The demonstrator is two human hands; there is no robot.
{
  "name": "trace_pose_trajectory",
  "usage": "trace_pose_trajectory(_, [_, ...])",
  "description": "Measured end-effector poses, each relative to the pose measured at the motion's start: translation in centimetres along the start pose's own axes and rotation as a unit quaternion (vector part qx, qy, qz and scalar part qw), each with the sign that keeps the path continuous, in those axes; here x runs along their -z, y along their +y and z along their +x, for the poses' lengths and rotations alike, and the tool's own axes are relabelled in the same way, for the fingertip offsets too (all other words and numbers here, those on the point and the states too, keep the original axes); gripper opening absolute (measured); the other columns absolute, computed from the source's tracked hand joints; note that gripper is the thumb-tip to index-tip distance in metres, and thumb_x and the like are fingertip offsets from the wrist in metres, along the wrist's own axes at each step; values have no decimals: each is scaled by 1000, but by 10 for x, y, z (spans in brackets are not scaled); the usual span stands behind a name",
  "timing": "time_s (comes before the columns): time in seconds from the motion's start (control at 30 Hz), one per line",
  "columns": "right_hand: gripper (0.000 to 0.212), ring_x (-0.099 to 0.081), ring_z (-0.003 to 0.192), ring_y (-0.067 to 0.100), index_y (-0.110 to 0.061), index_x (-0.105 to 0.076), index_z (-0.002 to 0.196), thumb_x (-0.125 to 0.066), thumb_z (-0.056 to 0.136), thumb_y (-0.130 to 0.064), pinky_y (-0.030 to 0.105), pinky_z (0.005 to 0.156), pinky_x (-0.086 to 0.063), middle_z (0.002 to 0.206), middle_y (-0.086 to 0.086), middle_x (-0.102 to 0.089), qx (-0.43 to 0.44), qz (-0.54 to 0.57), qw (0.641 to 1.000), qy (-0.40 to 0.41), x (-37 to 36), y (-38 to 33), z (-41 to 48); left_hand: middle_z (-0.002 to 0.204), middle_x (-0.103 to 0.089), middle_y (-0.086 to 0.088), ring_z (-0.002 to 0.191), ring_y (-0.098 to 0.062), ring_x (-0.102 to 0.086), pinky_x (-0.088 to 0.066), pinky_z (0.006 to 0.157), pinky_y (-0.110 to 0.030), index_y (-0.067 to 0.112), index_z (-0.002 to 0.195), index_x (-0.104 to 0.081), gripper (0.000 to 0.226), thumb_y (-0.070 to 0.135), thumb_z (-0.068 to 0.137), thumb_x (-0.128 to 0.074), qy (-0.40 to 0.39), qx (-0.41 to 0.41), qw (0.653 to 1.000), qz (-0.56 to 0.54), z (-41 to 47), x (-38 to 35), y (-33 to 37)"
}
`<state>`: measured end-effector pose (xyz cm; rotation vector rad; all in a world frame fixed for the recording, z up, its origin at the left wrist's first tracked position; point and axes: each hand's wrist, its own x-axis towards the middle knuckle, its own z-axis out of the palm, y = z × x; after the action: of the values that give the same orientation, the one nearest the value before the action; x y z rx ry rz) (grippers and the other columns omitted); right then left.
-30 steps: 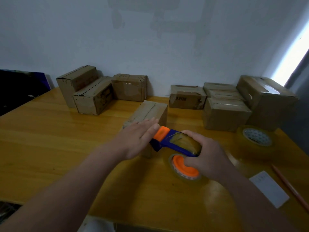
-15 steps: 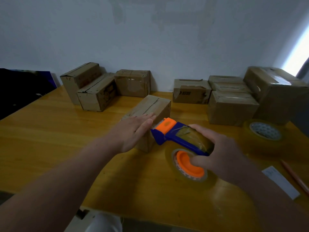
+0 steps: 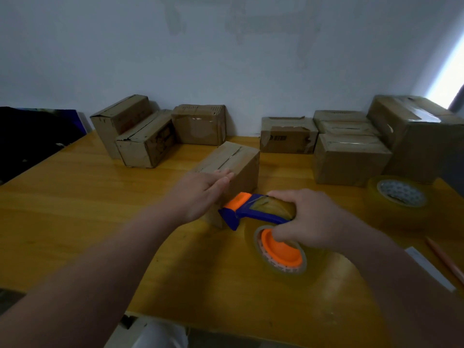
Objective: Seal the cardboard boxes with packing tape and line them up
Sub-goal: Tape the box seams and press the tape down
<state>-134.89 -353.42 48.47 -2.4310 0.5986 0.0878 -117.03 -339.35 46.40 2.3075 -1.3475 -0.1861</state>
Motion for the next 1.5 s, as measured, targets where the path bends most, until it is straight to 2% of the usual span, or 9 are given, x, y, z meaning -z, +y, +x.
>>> trace_pose_trajectory(0.27, [70, -56, 89, 14, -30, -48, 138, -75, 73, -34, 26, 66, -46, 103, -4, -56, -28, -44, 997, -60, 19, -29, 19, 137, -53, 16, 117, -7, -54, -48, 92, -27, 32, 135, -51, 40, 28, 96, -53, 50, 61, 993, 89, 11, -2, 12])
trace_pose_trajectory(0.43, [61, -41, 129, 21, -18, -49, 138, -68, 83, -35, 29, 96, -38, 143, 5, -44, -41, -81, 985, -144, 15, -22, 19, 119, -65, 10, 91, -11, -61, -55, 73, -30, 35, 131, -55, 36, 31, 96, -51, 82, 81, 985, 127, 12, -7, 17])
trace_pose_trajectory(0.6, [75, -45, 100, 12, -32, -39, 143, -73, 76, -43, 19, 67, -37, 123, -2, -44, -51, -65, 997, 0, 35, -6, 13, 118, -64, 7, 99, -16, -60, -54, 73, -31, 36, 129, -56, 37, 23, 95, -51, 126, 96, 973, 167, 12, -15, 28])
trace_pose_trajectory(0.8, [78, -47, 99, 19, -30, -24, 150, -55, 85, -61, 28, 78, -36, 111, 6, -49, -44, -116, 970, 208, 19, 15, 12, 91, -62, 8, 79, -14, -57, -33, 51, -22, 29, 110, -58, 26, 12, 90, -58, 176, 112, 952, 225, 9, -33, 32])
trace_pose_trajectory(0.93, [68, -48, 103, 19, -30, -15, 151, -51, 95, -41, 31, 85, -42, 114, 8, -48, -51, -195, 942, 268, -15, 32, 24, 99, -62, 10, 86, -10, -58, -31, 60, -18, 29, 112, -54, 30, 13, 88, -61, 200, 77, 944, 250, 4, -34, 32])
trace_pose_trajectory(1.07, [69, -47, 113, 21, -30, -14, 151, -54, 94, -37, 34, 91, -40, 124, 3, -47, -48, -271, 929, 248, -48, 45, 28, 133, -50, 12, 118, -10, -50, -36, 98, -23, 30, 136, -41, 49, 20, 91, -59, 156, 31, 958, 240, -2, -28, 29])
trace_pose_trajectory(1.23, [70, -45, 114, 20, -29, -18, 151, -56, 93, -41, 29, 87, -41, 126, 2, -45, -53, -272, 929, 245, -52, 49, 30, 157, -14, 13, 145, -11, -13, 1, 117, -41, 33, 150, -13, 89, 30, 82, -70, 14, -13, 971, 237, -8, -4, 13])
trace_pose_trajectory(1.33, [69, -44, 116, 20, -29, -24, 149, -59, 90, -43, 30, 89, -42, 126, 2, -44, -50, -266, 927, 260, -48, 42, 31, 155, -25, 12, 143, -12, -21, -16, 117, -35, 34, 148, -24, 70, 19, 90, -61, 51, -7, 978, 200, -15, 9, 0])
trace_pose_trajectory(1.5, [59, -46, 113, 17, -26, -40, 144, -60, 90, -38, 27, 89, -43, 124, 1, -50, 17, -199, 937, 286, -47, 23, 34, 121, -63, 5, 107, -17, -59, -52, 83, -35, 27, 120, -63, 28, 19, 97, -50, 128, -17, 975, 180, -22, 12, -7])
